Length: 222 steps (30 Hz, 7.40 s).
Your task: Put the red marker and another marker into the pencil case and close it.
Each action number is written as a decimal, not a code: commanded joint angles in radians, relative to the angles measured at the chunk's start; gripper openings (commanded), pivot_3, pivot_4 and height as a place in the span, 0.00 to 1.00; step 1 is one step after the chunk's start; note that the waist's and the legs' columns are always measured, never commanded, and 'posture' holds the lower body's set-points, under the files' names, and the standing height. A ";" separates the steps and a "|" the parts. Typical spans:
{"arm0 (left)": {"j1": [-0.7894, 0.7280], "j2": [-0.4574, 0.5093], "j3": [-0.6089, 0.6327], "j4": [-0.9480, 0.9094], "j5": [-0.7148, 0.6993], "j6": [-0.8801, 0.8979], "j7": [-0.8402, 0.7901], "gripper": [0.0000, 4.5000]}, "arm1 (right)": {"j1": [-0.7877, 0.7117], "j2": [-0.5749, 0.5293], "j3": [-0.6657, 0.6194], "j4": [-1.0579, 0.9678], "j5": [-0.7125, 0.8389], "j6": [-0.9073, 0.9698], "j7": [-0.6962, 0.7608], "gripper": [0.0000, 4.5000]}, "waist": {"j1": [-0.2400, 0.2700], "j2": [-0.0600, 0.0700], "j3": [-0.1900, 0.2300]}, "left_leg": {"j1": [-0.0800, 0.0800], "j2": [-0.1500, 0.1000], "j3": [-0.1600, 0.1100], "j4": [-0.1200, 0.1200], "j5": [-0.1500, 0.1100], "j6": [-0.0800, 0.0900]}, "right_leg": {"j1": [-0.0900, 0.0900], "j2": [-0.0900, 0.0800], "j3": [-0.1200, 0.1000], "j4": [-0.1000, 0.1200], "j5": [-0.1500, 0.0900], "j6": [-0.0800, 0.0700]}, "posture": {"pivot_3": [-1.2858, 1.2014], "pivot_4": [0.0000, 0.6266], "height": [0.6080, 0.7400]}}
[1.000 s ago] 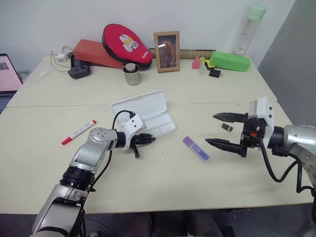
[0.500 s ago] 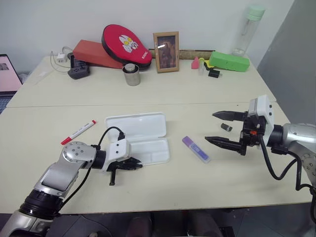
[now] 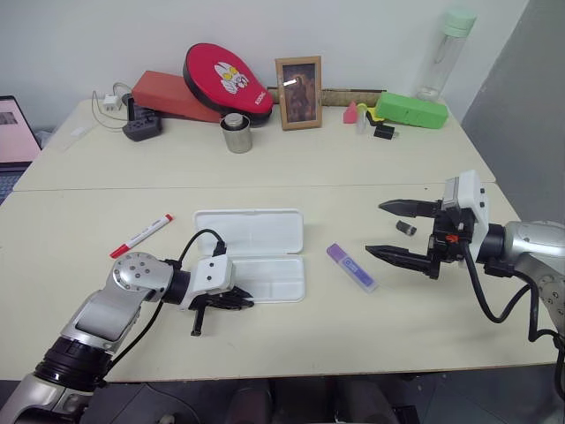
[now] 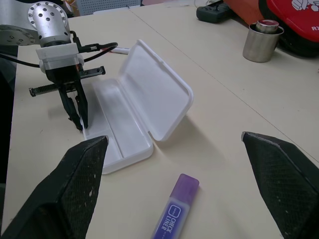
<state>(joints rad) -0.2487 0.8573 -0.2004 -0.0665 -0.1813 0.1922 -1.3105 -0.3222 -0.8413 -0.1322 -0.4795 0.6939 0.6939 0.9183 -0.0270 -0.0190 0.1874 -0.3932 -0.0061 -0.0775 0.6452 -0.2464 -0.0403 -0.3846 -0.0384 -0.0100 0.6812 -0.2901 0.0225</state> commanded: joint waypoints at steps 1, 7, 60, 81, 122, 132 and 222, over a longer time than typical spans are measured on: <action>0.013 -0.002 -0.003 -0.039 -0.006 0.060 0.020 0.19 | -0.005 -0.010 -0.009 -0.019 0.012 -0.008 0.014 1.00 | 0.000 0.000 0.000 | 0.000 0.000 0.000 0.000 0.000 0.000 | 0.000 0.000 0.000 0.000 0.000 0.000 | 0.52 0.24 1.00; 0.052 0.014 0.025 -0.115 -0.057 0.130 0.020 0.46 | -0.009 -0.008 -0.002 -0.009 0.002 -0.015 0.024 1.00 | 0.000 0.000 0.000 | 0.000 0.000 0.000 0.000 0.000 0.000 | 0.000 0.000 0.000 0.000 0.000 0.000 | 0.52 0.24 1.00; -0.343 0.029 0.296 1.115 0.076 -0.118 0.273 0.58 | -0.079 0.053 0.020 -0.031 0.074 -0.003 0.020 1.00 | -0.003 0.002 -0.003 | 0.002 0.000 0.000 0.000 0.000 0.000 | -0.003 0.000 0.001 0.009 0.000 0.000 | 0.52 0.24 1.00; -0.228 0.032 0.378 0.947 0.004 -0.036 0.253 0.09 | -0.065 0.035 0.015 -0.041 0.126 -0.030 0.106 1.00 | -0.011 0.002 -0.003 | 0.004 0.001 0.000 0.000 0.000 0.000 | -0.003 0.001 0.003 0.009 0.000 0.000 | 0.52 0.24 1.00; -0.221 0.011 -0.030 0.058 -0.011 0.062 0.024 0.09 | 0.040 -0.004 -0.068 -0.124 0.182 0.014 0.000 1.00 | -0.002 0.000 -0.001 | -0.004 0.001 0.001 0.001 0.000 0.000 | -0.003 0.003 0.000 0.000 0.001 -0.001 | 0.52 0.24 1.00; -0.280 -0.026 -0.055 0.142 0.048 -0.073 -0.012 0.09 | 0.039 -0.003 -0.064 -0.120 0.187 0.009 0.001 1.00 | -0.001 0.000 -0.001 | -0.003 0.001 0.001 0.001 0.000 0.000 | -0.003 0.003 -0.001 0.000 0.001 -0.001 | 0.52 0.24 1.00; 0.427 0.156 0.801 -0.409 -0.462 0.460 0.112 1.00 | -0.487 0.471 0.799 0.280 -0.421 0.086 -0.103 0.23 | -0.005 -0.001 -0.001 | -0.004 0.003 -0.004 0.000 0.000 0.000 | -0.005 0.002 0.001 0.000 0.001 -0.004 | 0.52 0.24 1.00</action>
<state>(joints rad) 0.1542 1.0136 0.5033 -0.4319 -0.6182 0.6341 -1.2080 -0.7724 -0.4122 0.6533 -0.2022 0.2862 0.8164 0.7874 -0.0317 -0.0199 0.1864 -0.3968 -0.0028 -0.0805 0.6446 -0.2464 -0.0406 -0.3904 -0.0366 -0.0086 0.6807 -0.2887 0.0188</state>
